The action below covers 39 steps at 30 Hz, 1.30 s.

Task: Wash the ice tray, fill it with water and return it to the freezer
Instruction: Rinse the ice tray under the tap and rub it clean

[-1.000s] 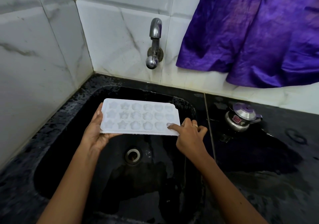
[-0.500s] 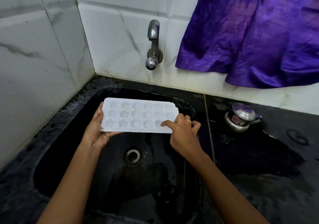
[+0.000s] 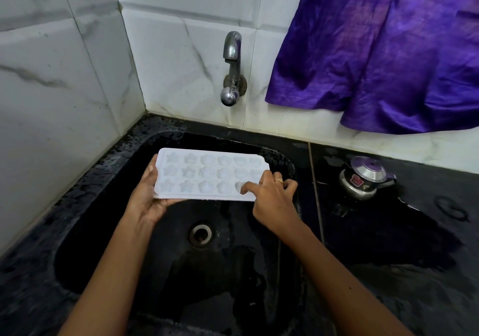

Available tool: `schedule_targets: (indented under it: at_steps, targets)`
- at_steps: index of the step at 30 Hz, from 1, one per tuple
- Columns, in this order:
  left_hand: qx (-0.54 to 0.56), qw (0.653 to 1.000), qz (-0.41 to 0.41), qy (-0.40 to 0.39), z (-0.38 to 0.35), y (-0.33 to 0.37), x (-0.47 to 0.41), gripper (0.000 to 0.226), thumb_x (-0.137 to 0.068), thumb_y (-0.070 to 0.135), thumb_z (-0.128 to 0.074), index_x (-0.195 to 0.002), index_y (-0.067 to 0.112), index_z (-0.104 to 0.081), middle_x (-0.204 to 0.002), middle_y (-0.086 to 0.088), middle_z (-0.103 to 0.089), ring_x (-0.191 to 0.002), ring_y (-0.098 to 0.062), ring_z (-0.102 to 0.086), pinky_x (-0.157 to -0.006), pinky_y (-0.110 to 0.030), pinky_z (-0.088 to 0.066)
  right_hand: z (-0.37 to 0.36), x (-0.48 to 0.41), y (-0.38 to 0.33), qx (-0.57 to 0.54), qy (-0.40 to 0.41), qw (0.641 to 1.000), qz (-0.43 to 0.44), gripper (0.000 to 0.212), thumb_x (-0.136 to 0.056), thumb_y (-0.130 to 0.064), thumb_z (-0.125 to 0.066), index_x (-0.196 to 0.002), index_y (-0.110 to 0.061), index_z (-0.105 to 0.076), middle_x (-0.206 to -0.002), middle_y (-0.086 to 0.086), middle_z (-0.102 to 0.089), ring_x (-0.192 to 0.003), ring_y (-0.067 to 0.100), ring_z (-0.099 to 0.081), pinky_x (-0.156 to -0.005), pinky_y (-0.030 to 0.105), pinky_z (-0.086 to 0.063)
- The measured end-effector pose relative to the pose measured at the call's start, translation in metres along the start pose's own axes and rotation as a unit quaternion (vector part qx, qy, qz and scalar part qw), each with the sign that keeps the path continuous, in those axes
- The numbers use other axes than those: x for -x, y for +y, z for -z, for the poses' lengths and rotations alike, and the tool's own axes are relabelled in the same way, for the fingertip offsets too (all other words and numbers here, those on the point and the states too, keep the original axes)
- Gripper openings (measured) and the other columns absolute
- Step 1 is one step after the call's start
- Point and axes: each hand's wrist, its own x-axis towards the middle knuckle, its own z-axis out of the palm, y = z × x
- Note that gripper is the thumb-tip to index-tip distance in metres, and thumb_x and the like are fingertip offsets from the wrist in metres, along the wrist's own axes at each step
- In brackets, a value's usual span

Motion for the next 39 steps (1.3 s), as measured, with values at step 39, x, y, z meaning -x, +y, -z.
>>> schedule_targets:
  at_steps: [39]
  targets:
    - [0.014,1.0,-0.007,-0.009,-0.005,-0.005,0.001,0.038,-0.102,0.029,-0.031,-0.136,0.023,-0.046,-0.124,-0.005,-0.061,-0.106,-0.028,-0.062,-0.057,-0.049,-0.056,-0.002,-0.006,-0.029,-0.002,-0.008,0.999,0.034,0.057,-0.081,0.003,-0.042,-0.123,-0.035,-0.051,-0.117,0.003,-0.038,-0.118,0.023,-0.031,-0.095,0.039,-0.012]
